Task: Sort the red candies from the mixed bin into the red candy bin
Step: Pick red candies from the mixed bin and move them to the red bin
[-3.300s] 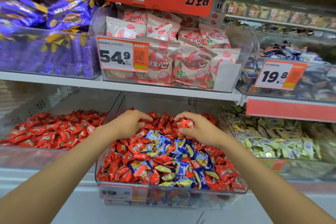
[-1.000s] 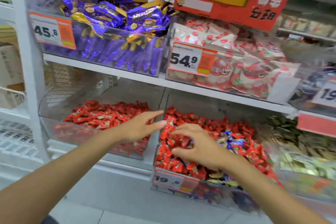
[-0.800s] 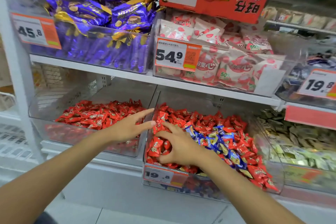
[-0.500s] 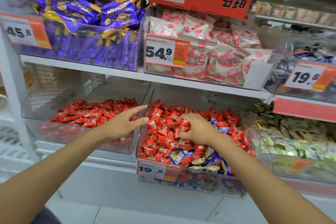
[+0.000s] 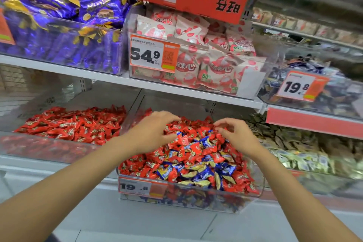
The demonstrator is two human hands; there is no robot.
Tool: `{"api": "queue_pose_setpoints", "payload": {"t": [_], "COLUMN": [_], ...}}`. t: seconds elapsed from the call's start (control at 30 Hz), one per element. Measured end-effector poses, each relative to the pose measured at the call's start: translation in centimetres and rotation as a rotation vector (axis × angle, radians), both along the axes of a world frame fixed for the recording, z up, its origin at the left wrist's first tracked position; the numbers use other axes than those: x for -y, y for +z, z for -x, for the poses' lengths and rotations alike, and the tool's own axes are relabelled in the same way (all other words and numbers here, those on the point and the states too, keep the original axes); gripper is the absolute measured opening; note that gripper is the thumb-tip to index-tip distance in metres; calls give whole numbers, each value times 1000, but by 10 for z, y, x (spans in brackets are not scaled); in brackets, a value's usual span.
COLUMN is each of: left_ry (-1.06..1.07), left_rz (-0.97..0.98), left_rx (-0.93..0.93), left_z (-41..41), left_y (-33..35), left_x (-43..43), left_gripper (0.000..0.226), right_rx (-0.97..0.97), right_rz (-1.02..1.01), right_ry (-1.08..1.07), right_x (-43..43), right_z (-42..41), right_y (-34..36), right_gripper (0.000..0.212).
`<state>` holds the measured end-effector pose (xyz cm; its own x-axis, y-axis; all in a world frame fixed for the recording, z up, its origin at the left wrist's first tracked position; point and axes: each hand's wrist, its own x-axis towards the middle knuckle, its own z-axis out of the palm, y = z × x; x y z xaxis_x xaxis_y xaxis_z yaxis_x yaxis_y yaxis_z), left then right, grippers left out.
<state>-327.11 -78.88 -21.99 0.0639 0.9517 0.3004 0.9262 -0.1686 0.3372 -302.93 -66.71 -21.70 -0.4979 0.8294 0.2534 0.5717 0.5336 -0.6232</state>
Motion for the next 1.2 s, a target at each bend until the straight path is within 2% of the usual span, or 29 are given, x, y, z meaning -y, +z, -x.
{"api": "queue_pose_setpoints", "payload": {"t": [0.1,0.17,0.2,0.23,0.3,0.33,0.43,0.53,0.63,0.67,0.73,0.83,0.87,0.93,1.03,1.1,1.17,1.2], "left_ry": [-13,15,23,26,26,23,12,45,44,21,-30,-53,-41,-16,-10,-22,-26,-26], "left_rz": [170,248,262,264,252,235,162,86,137,166,218,301,314,316,289,289,284,297], "left_rx": [-123,-151,-150,-138,-74,-30,98,205,267,261,206,147,142,162,191,131,40,21], "left_z": [-15,-13,-12,-10,-7,-5,-2,1,-1,-3,-7,-12,-11,-9,-13,-19,-22,-22], "left_y": [-15,-22,-25,-27,-30,-30,-29,-27,-27,-28,-30,-32,-34,-38,-40,-38,-38,-40], "left_x": [-19,-27,-30,-31,-34,-35,-32,-29,-27,-26,-27,-30,-31,-33,-33,-33,-34,-35], "left_gripper": [63,62,59,55,47,44,34,31,28,29,36,44,48,51,38,56,74,75], "right_rx": [-43,-23,38,136,396,443,283,104,60,58,141,481,540,490,288,138,81,71], "right_rz": [52,82,109,132,64,23,31,87,48,36,-1,-91,-112,-99,12,113,160,157], "right_ry": [-4,41,86,134,221,238,163,71,134,172,224,252,262,268,271,239,199,182], "right_x": [1,6,10,14,17,18,15,13,21,27,35,37,34,28,23,22,22,22], "right_z": [0,2,4,5,6,6,-1,-11,-6,1,16,29,30,29,21,13,7,4], "right_y": [3,3,2,0,-10,-13,-11,-4,4,6,2,-19,-24,-29,-28,-23,-18,-16], "right_gripper": [33,25,16,16,31,30,19,20,31,28,20,50,48,27,36,31,28,27]}}
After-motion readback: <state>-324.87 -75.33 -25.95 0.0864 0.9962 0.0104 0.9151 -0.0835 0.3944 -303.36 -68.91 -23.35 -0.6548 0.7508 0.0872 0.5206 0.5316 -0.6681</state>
